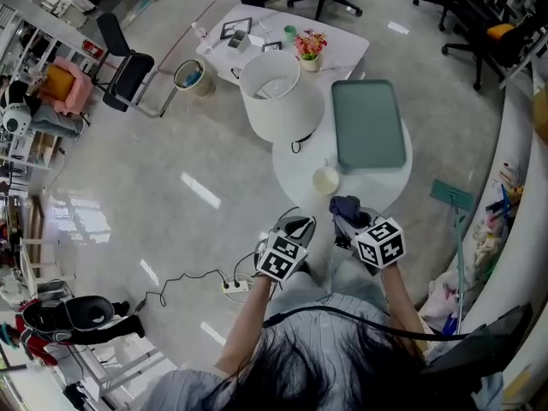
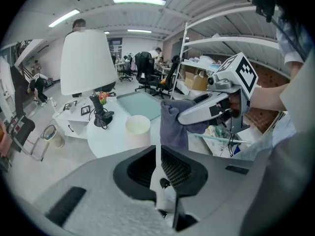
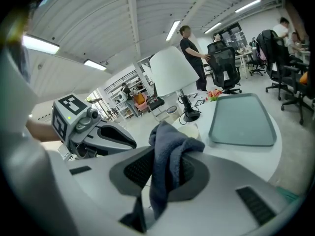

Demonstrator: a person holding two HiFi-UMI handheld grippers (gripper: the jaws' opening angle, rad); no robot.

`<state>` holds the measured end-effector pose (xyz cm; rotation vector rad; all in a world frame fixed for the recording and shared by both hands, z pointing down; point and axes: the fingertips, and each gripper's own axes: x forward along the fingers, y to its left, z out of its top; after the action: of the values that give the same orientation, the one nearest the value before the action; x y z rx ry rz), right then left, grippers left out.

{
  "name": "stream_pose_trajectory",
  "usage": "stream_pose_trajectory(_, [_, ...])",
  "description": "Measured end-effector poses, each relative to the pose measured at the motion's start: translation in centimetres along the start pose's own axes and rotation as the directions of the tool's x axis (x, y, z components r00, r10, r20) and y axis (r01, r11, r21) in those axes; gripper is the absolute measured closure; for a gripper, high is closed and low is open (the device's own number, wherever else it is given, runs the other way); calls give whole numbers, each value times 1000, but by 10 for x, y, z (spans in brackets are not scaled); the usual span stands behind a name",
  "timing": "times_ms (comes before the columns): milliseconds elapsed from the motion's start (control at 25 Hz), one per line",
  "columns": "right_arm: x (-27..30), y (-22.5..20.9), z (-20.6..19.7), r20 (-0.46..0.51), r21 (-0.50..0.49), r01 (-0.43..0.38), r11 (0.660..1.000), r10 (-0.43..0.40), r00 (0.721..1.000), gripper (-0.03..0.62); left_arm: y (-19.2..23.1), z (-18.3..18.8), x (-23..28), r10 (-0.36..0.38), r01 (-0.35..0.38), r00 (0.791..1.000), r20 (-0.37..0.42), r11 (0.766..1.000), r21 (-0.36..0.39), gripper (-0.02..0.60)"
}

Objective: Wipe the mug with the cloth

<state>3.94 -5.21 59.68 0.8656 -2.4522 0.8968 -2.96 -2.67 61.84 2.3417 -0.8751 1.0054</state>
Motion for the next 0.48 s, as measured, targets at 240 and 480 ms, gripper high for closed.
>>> stream_pose_trajectory(240, [5, 29, -2, 18, -2, 15, 1000, -15, 1000, 514, 4, -6, -26, -2, 1, 999, 42, 999, 34, 538])
stream_pose_trajectory(480, [6, 78, -21, 59, 35, 41, 999, -43, 997, 514, -1, -39, -64, -10, 6, 997, 77, 998, 56, 538])
